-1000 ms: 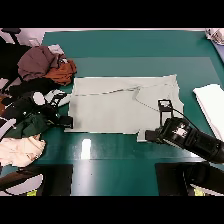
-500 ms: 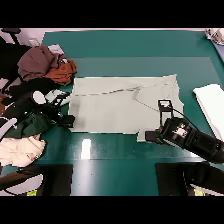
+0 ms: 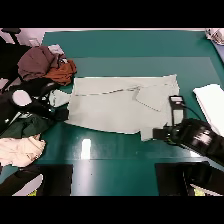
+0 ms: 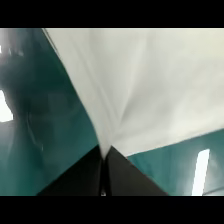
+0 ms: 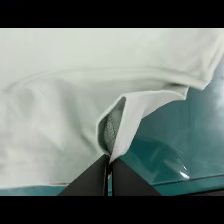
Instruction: Fold the shirts.
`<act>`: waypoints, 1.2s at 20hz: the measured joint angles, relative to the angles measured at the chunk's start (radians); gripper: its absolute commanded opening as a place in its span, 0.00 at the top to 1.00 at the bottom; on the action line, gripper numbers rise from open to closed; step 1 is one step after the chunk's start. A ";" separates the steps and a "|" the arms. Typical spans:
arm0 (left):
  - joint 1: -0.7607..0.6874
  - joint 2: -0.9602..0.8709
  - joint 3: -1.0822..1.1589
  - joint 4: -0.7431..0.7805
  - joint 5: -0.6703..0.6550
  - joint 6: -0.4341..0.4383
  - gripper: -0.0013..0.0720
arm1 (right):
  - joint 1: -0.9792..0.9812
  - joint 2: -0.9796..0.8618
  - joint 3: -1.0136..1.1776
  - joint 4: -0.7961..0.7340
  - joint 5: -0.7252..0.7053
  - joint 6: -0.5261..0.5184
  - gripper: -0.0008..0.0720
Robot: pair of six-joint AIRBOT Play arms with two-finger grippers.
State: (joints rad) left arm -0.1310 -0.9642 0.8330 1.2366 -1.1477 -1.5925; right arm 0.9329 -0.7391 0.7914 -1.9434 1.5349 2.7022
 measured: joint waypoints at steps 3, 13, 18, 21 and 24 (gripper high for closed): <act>0.000 0.044 0.002 -0.016 0.091 -0.087 0.96 | -0.039 0.063 0.000 -0.053 -0.030 0.003 0.97; 0.000 0.058 0.003 -0.042 0.427 -0.269 0.96 | -0.367 -0.104 0.220 -0.095 -0.244 -0.402 0.97; 0.000 -0.039 0.011 -0.041 0.524 -0.306 0.96 | -0.516 -0.321 0.449 -0.084 -0.296 -0.678 0.97; 0.000 -0.124 0.044 -0.041 0.573 -0.315 0.96 | -0.567 -0.450 0.575 -0.071 -0.331 -0.796 0.96; 0.000 -0.220 0.105 -0.041 0.598 -0.318 0.96 | -0.603 -0.574 0.695 -0.034 -0.367 -0.898 0.96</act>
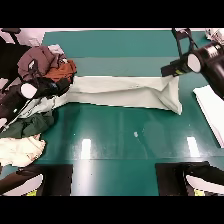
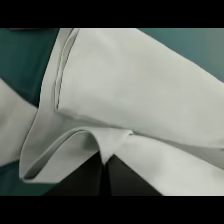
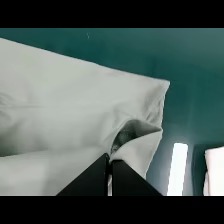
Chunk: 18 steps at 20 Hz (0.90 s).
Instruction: Fold the shirts.
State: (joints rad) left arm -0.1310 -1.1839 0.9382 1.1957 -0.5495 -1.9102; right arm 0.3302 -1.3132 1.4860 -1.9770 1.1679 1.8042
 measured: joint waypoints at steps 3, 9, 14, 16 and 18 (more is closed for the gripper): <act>0.000 -0.096 0.074 0.000 0.011 0.000 0.96 | -0.041 -0.112 0.111 0.088 -0.031 -0.069 0.97; 0.000 -0.242 0.191 0.004 0.038 -0.001 0.96 | -0.130 -0.259 0.237 0.210 -0.079 -0.154 0.97; 0.000 -0.314 0.221 0.005 0.062 -0.003 0.96 | -0.200 -0.314 0.261 0.305 -0.089 -0.202 0.97; 0.000 -0.330 0.225 0.009 0.067 -0.003 0.96 | -0.209 -0.321 0.264 0.331 -0.088 -0.211 0.96; 0.000 -0.343 0.227 0.021 0.074 -0.003 0.96 | -0.210 -0.325 0.266 0.368 -0.071 -0.214 0.97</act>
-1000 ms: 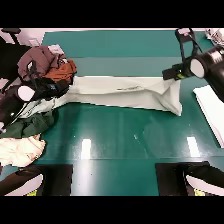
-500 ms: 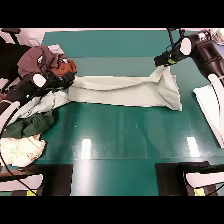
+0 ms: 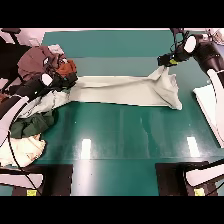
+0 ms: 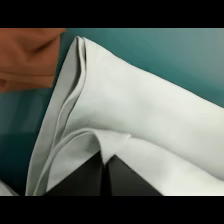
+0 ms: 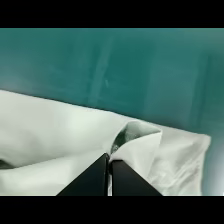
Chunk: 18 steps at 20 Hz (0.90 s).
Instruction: Fold the shirts.
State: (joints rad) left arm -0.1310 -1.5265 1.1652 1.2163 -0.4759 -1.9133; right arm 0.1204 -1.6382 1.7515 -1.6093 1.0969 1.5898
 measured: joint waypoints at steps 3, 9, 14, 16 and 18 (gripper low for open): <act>0.000 -0.010 0.001 0.016 0.006 0.000 0.96 | 0.006 -0.003 -0.019 0.029 -0.011 -0.024 0.97; 0.000 -0.014 0.004 0.031 0.031 -0.028 0.96 | -0.030 -0.004 -0.046 0.051 -0.070 -0.094 0.97; 0.000 -0.024 0.013 0.034 0.076 -0.053 0.96 | -0.079 -0.005 -0.050 0.116 -0.096 -0.192 0.97; 0.000 -0.042 0.015 0.037 0.079 -0.056 0.96 | -0.092 -0.008 -0.050 0.171 -0.100 -0.247 0.97; 0.000 -0.062 0.016 0.040 0.070 -0.059 0.96 | -0.095 -0.010 -0.055 0.220 -0.090 -0.284 0.97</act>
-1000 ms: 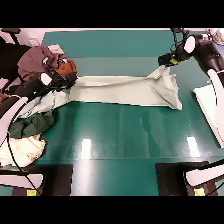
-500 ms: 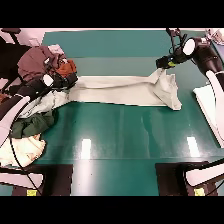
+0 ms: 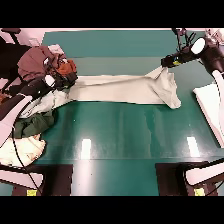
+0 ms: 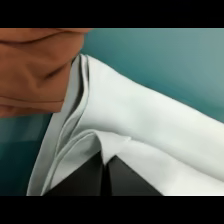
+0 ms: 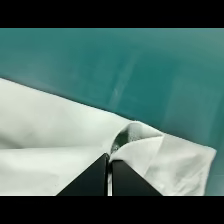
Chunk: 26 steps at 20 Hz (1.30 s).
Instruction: Fold the shirts.
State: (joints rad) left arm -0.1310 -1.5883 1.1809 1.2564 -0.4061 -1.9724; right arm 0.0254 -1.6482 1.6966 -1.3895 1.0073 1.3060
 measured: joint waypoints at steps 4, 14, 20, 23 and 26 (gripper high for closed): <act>0.000 -0.024 0.000 0.000 -0.016 -0.002 0.95 | 0.032 -0.003 -0.051 0.053 0.025 -0.033 0.96; 0.001 -0.033 0.029 0.007 -0.091 0.009 0.39 | 0.083 0.024 -0.108 -0.044 0.176 0.138 0.96; 0.001 -0.033 0.122 0.062 -0.201 0.015 0.39 | 0.077 0.055 -0.121 -0.070 0.324 0.240 0.71; 0.001 -0.032 0.162 0.090 -0.278 0.022 0.39 | 0.061 0.060 -0.159 -0.078 0.390 0.264 0.13; 0.001 -0.019 0.179 0.102 -0.360 0.068 0.39 | 0.014 0.091 -0.209 -0.079 0.406 0.279 0.13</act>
State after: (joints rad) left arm -0.1299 -1.6070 1.3598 1.3582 -0.7658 -1.9041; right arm 0.0399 -1.5574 1.4879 -1.4685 1.4136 1.5848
